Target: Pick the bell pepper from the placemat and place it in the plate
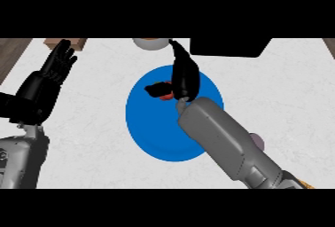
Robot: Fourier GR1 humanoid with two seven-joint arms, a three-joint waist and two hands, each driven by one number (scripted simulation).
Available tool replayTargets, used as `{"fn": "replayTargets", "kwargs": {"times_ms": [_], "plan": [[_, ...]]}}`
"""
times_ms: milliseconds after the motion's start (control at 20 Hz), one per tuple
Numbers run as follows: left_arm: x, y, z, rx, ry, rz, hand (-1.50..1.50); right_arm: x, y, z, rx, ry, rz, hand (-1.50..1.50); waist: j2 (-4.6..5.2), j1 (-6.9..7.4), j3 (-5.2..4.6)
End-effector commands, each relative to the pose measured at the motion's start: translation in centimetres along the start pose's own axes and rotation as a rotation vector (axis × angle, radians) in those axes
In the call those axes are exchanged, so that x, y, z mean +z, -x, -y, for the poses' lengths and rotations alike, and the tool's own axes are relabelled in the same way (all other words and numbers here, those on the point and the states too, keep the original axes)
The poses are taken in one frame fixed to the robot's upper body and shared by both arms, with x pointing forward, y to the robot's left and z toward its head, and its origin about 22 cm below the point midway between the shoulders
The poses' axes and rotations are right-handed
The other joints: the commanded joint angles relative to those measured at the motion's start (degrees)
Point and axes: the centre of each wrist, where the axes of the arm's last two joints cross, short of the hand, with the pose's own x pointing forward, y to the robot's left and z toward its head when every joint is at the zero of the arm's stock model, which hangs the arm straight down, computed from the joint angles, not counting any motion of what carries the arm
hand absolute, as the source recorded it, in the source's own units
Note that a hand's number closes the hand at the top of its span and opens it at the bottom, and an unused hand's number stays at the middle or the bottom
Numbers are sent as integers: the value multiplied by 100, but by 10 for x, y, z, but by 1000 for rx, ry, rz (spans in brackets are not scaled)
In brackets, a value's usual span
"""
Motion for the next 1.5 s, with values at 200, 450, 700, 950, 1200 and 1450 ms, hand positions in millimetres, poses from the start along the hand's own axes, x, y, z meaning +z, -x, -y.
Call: {"fn": "replayTargets", "kwargs": {"times_ms": [200,450,700,950,1200,1450], "plan": [[9,-5,1,-11,-32,-16,0,-4,-6,19,-275,92,17,-150,-67,-200,1],[15,13,-17,-11,-58,-28,0,3,21,61,-351,146,-17,-150,-99,-363,-3],[25,7,3,-10,-51,-30,0,34,61,103,-385,172,-13,-150,-113,-382,0],[30,6,-29,3,-52,-30,0,47,93,164,-352,156,60,-150,-100,-359,-1],[31,19,-11,-11,-62,-32,0,72,143,197,-319,146,52,-150,-74,-346,-1],[17,9,0,-7,-49,-13,0,81,137,224,-325,146,46,-150,-74,-317,-4]]}}
